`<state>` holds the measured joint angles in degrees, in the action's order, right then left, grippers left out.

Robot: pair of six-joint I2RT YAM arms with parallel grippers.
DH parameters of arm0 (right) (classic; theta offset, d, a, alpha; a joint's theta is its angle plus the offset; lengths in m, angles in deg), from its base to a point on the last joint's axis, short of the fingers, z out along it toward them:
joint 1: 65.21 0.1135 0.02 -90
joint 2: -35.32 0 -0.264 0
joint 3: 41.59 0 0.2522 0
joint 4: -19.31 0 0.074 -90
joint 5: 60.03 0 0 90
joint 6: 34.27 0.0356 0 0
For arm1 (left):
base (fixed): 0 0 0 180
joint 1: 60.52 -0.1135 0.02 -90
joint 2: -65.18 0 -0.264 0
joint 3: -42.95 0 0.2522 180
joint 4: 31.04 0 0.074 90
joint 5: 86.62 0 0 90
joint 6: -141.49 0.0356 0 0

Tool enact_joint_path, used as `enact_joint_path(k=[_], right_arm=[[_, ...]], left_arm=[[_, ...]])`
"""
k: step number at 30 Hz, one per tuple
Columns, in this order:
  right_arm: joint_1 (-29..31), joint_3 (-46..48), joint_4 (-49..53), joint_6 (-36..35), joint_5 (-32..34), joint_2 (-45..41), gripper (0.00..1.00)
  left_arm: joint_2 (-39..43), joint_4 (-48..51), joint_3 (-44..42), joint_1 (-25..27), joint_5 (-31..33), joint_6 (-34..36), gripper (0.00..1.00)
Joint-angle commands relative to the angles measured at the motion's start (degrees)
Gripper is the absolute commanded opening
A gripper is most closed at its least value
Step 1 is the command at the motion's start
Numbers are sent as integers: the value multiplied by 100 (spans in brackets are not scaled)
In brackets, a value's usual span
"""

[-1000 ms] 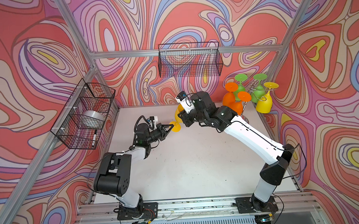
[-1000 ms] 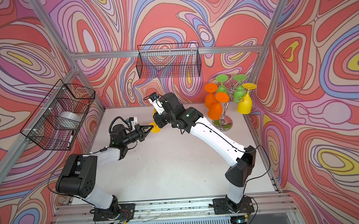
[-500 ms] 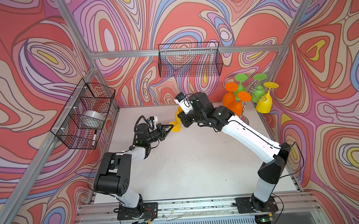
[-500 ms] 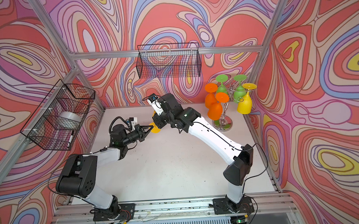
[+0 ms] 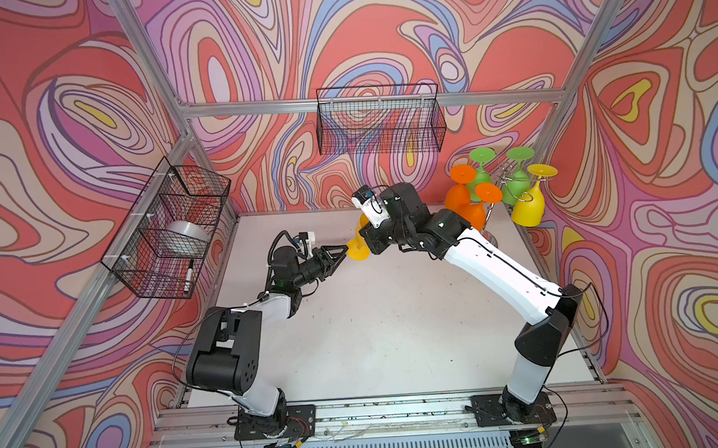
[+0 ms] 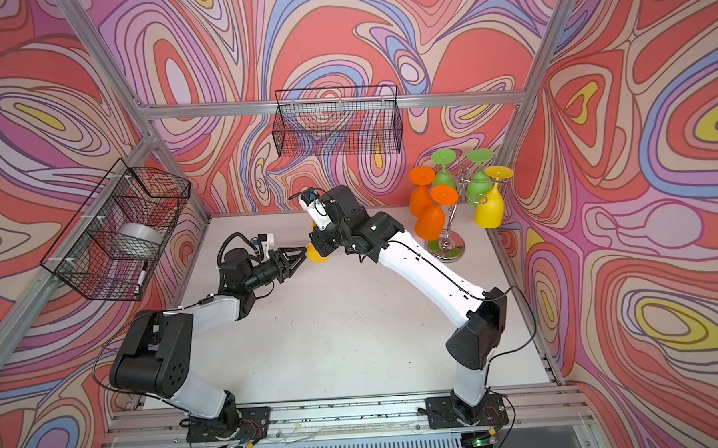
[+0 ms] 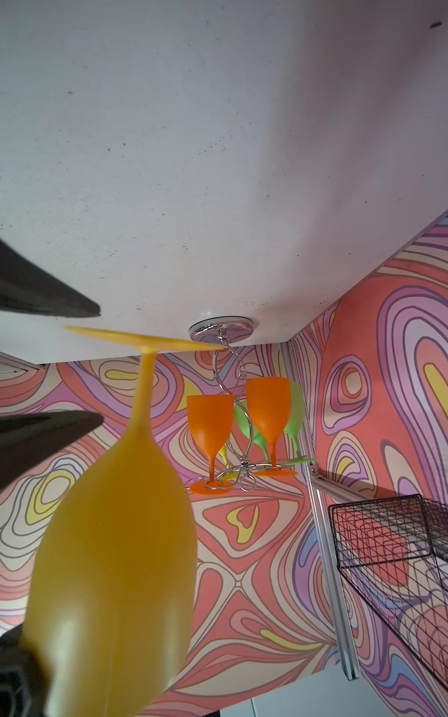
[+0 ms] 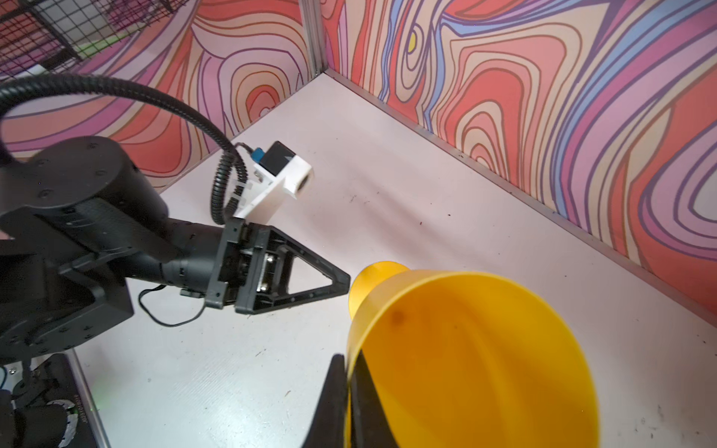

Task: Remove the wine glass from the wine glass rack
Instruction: 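Lower the yellow glass upright onto the table beside the rack with the right gripper, then open the right gripper and lift it off the yellow glass foot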

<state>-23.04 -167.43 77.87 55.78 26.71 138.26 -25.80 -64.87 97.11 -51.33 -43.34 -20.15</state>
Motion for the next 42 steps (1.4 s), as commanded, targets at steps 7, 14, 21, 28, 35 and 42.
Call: enact_joint_path(k=[7, 14, 21, 28, 35, 42], right_arm=[[-701, 37, -18, -183, 383, 306, 0], [-1272, -236, -32, -396, 178, 789, 0], [-1533, -650, 73, -768, 326, 1544, 0], [-1813, -954, 44, -886, 315, 2025, 0], [-1923, -1316, 121, -997, 457, 2445, 0], [-1966, -1820, 259, -1040, 442, 2878, 0]], left_arm=[[359, -142, 130, -31, -127, -85, 69], [637, 271, 213, -75, -153, 193, 73], [718, 458, 260, -76, -187, 382, 76], [578, 263, 266, -75, -258, 242, 79], [489, 136, 265, -93, -302, 175, 83], [441, 145, 277, -136, -311, 171, 85]])
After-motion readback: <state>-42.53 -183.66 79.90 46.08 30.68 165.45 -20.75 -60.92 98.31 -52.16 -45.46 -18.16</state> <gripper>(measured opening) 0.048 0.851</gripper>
